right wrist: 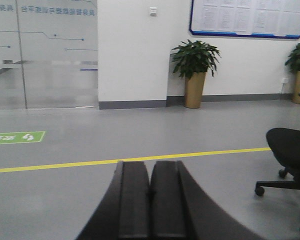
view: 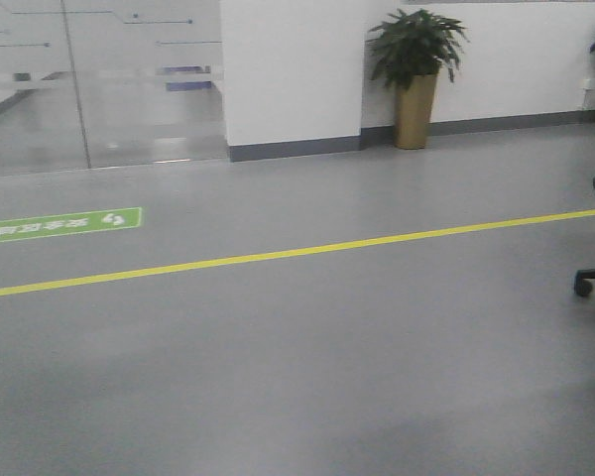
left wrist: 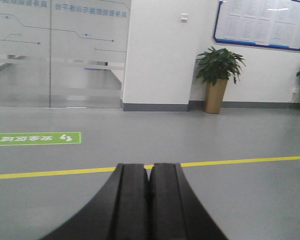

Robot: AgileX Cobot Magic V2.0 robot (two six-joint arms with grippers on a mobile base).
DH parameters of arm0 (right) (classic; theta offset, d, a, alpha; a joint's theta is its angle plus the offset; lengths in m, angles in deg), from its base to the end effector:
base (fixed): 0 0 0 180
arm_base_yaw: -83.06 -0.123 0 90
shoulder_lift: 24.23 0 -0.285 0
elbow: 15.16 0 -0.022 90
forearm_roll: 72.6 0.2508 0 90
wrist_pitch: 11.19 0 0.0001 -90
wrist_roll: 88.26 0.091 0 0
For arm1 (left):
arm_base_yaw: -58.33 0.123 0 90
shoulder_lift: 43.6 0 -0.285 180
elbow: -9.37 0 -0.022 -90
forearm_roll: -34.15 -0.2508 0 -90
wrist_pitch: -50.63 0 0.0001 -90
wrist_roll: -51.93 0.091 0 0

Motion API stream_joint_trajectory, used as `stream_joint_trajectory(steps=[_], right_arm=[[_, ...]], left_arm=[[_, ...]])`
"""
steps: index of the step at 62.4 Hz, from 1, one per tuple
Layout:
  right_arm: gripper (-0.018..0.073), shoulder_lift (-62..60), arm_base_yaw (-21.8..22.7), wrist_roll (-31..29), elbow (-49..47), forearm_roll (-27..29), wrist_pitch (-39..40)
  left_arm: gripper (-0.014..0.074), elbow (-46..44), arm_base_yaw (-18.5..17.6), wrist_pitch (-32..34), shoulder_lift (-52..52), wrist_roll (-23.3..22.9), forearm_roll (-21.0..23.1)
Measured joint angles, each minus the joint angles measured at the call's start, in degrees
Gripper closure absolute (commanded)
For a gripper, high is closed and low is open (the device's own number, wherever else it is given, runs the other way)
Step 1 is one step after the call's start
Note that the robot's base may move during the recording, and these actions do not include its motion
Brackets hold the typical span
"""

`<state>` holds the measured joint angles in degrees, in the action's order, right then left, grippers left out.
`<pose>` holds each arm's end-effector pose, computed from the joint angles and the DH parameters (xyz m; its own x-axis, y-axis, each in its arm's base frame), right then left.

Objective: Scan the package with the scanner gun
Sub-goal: 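Turn the base and approach the red table with box and scanner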

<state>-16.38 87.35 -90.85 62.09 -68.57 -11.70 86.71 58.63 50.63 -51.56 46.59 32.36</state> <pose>0.0563 -0.0042 0.2121 0.0782 0.0193 -0.9968 0.0722 0.9971 0.0250 0.0566 0.0003 0.2123 0.0821 -0.0615 -0.9947 -0.0002 0.9981 -0.0617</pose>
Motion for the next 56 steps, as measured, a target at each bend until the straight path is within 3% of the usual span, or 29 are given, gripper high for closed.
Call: stream_joint_trajectory(steps=[56], right_arm=[[0.0728,0.0,0.0,0.0,0.0,0.0,0.0]], left_arm=[[0.0707,0.0,0.0,0.0,0.0,0.0,0.0]])
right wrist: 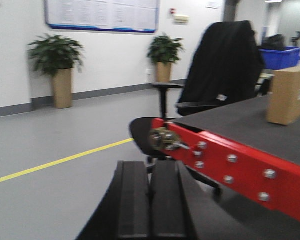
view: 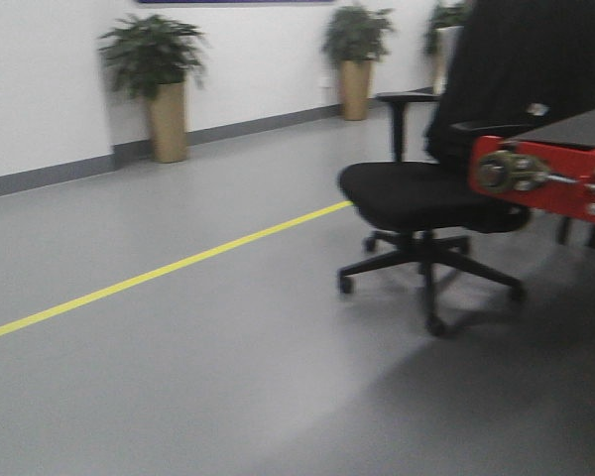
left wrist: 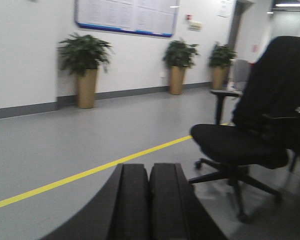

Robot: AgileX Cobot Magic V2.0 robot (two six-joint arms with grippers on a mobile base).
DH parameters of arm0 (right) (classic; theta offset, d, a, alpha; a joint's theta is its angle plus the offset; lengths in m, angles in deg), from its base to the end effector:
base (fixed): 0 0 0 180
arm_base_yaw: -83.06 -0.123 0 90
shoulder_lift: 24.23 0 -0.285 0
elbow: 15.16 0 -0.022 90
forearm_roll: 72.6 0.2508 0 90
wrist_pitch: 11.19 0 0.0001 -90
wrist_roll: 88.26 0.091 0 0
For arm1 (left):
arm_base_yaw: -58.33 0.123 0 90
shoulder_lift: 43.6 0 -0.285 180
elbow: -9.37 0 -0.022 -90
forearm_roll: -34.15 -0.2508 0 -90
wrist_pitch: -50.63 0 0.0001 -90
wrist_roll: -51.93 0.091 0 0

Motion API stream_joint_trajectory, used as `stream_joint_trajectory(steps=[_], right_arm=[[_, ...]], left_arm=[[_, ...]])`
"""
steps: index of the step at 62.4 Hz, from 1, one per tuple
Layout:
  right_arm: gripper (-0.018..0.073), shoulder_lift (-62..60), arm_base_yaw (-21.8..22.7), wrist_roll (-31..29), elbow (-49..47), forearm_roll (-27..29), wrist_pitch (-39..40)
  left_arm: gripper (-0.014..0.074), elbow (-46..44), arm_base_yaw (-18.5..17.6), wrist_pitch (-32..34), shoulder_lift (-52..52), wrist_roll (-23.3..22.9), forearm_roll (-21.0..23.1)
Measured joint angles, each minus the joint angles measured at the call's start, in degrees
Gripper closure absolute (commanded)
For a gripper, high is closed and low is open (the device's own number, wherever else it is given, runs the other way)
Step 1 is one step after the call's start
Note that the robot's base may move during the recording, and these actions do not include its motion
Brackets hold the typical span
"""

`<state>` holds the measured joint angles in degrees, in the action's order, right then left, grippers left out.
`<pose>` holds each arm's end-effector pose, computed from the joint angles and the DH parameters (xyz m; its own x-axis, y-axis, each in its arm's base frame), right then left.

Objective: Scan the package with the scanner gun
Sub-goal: 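Turn the base and approach the red table with box and scanner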

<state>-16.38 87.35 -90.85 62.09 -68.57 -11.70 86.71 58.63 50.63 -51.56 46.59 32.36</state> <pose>0.0563 -0.0042 0.2121 0.0782 0.0193 -0.9968 0.0722 0.9971 0.0250 0.0566 0.0003 0.2123 0.0821 -0.0615 -0.9947 -0.0002 0.9981 -0.0617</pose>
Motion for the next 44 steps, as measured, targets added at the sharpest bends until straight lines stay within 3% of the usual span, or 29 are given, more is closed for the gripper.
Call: stream_joint_trajectory(steps=[44], right_arm=[[0.0728,0.0,0.0,0.0,0.0,0.0,0.0]], left_arm=[[0.0707,0.0,0.0,0.0,0.0,0.0,0.0]])
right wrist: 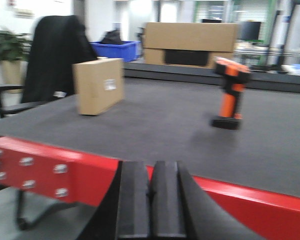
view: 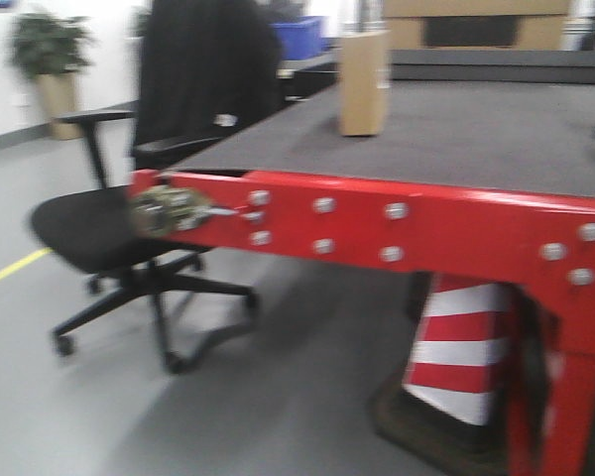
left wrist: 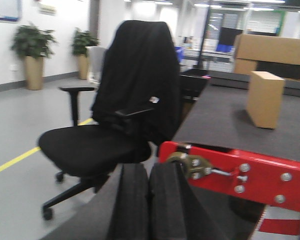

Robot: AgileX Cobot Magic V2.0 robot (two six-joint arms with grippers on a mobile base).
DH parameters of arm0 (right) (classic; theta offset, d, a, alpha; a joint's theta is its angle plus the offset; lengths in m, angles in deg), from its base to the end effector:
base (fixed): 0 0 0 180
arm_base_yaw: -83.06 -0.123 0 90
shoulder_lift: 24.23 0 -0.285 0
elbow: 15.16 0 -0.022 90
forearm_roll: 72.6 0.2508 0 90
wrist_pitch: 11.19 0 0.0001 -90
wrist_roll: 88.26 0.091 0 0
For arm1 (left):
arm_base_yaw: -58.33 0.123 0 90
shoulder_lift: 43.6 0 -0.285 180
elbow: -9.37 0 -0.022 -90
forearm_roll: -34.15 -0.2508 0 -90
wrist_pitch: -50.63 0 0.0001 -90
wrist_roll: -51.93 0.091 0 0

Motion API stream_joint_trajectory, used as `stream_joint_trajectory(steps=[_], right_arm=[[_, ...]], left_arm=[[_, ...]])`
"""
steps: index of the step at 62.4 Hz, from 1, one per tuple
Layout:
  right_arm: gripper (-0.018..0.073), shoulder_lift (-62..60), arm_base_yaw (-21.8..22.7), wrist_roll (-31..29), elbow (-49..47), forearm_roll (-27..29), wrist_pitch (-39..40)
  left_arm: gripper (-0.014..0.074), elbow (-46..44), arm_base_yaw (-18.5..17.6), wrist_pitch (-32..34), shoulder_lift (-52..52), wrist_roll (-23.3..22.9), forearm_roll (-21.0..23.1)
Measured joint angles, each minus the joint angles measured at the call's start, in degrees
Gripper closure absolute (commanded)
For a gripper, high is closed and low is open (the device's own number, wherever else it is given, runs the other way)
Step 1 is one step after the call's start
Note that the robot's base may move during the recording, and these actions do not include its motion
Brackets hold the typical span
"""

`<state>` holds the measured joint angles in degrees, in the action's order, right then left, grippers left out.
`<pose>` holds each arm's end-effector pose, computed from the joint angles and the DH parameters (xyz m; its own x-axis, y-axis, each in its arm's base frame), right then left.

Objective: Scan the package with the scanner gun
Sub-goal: 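Turn the base and approach the red table with box and scanner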

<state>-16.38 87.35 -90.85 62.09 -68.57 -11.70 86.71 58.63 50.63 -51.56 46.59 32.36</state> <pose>0.0563 -0.0042 0.2121 0.0782 0.0193 -0.9968 0.0722 0.9971 0.0250 0.0566 0.0003 0.2123 0.0821 -0.0615 -0.9947 -0.0002 0.9981 -0.0617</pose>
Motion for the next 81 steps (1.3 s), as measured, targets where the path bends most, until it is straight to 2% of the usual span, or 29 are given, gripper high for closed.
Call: stream_joint_trajectory(steps=[81], right_arm=[[0.0728,0.0,0.0,0.0,0.0,0.0,0.0]], left_arm=[[0.0707,0.0,-0.28,0.0,0.0,0.0,0.0]])
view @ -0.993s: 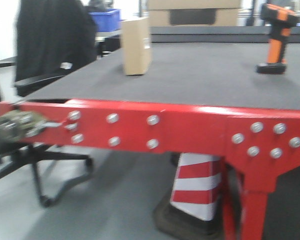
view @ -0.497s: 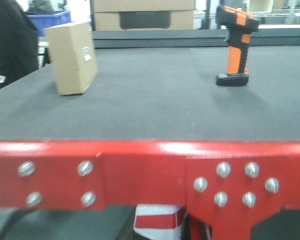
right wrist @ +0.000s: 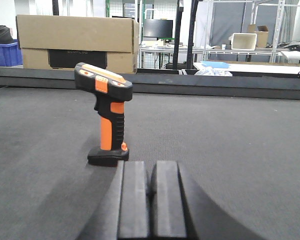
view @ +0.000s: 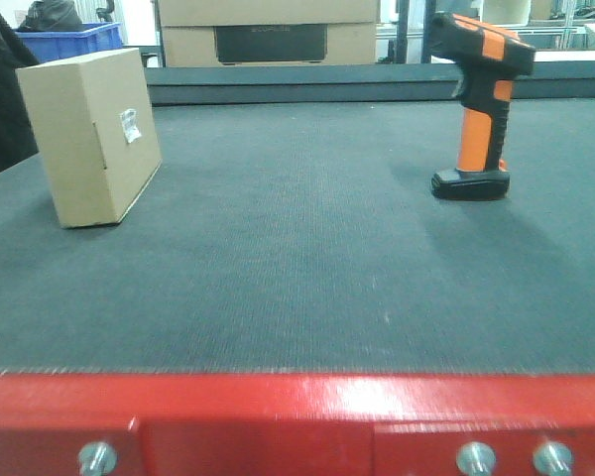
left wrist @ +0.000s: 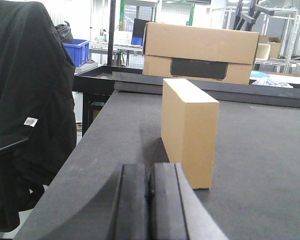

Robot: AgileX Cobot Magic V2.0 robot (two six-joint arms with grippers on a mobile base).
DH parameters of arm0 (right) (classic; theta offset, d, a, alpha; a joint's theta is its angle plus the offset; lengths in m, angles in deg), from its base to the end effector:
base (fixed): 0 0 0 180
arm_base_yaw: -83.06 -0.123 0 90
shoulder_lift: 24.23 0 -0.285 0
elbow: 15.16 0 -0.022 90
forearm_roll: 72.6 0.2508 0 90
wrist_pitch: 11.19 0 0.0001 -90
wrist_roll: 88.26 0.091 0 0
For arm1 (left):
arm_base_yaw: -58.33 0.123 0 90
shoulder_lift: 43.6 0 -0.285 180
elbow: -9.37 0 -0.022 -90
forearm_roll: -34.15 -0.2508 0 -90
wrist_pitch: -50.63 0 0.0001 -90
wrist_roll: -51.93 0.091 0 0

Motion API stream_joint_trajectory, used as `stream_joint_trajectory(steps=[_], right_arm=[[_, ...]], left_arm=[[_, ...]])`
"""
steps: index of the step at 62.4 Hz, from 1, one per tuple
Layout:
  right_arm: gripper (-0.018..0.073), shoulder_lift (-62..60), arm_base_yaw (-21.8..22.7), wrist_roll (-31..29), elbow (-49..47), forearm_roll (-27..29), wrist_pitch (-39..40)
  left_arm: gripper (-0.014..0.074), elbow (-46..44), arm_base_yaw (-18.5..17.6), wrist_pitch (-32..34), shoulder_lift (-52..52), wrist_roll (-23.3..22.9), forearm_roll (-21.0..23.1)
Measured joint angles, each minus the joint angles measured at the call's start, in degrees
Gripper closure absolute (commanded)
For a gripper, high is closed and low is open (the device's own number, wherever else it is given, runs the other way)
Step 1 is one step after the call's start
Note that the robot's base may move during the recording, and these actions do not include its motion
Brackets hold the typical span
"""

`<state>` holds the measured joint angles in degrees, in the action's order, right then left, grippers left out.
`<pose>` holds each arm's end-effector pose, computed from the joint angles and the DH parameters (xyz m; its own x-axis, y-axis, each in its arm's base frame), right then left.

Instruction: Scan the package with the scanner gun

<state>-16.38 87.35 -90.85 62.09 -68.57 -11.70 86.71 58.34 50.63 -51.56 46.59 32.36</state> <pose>0.0563 -0.0042 0.2121 0.0782 0.0193 -0.9968 0.0722 0.9971 0.0250 0.0566 0.0000 0.2123 0.0818 -0.0619 -0.9947 0.0049 0.9981 -0.0617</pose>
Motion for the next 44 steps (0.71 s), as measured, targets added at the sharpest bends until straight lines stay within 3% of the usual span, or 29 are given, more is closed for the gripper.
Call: stream_joint_trajectory(steps=[44], right_arm=[[0.0728,0.0,0.0,0.0,0.0,0.0,0.0]], left_arm=[[0.0707,0.0,-1.09,0.0,0.0,0.0,0.0]])
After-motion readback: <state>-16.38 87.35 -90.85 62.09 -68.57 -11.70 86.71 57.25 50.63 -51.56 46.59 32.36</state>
